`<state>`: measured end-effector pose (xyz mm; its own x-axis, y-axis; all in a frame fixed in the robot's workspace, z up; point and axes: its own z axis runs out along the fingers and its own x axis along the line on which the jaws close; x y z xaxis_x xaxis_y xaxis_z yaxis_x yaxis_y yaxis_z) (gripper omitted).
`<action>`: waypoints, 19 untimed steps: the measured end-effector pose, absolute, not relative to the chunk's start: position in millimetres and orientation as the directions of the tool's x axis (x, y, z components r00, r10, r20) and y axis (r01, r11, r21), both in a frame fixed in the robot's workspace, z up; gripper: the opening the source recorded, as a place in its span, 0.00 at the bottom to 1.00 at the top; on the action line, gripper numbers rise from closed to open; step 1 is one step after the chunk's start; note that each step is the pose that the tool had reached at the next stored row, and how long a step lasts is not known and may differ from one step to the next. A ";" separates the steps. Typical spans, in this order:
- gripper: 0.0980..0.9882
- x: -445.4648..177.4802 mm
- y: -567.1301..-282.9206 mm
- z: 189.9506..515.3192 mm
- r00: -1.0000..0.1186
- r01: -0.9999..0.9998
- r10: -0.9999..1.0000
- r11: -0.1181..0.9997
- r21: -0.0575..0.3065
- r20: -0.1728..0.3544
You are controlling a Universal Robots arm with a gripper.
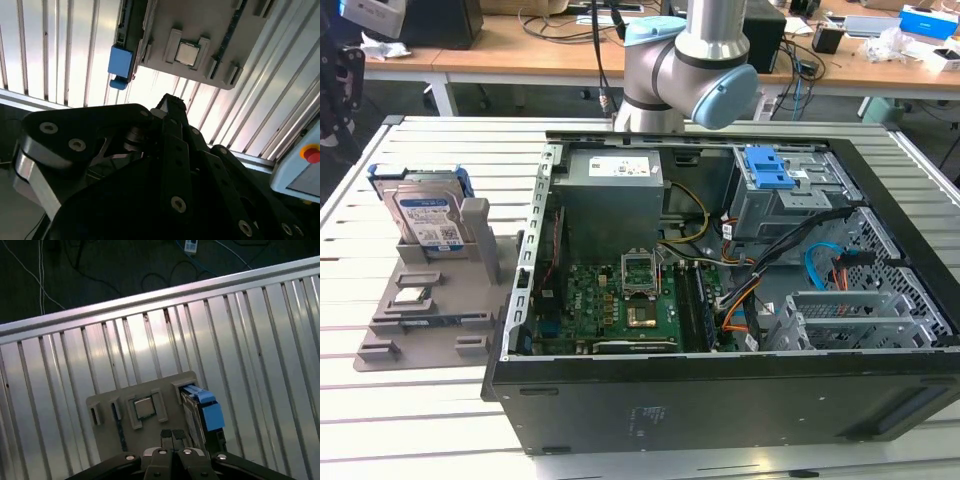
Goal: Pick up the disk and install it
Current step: 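Pick up the disk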
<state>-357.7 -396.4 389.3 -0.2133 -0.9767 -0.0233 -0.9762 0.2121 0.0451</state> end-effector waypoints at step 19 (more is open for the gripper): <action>0.00 -357.7 -396.4 389.3 -0.078 -0.996 -0.997 0.077 0.045 -0.023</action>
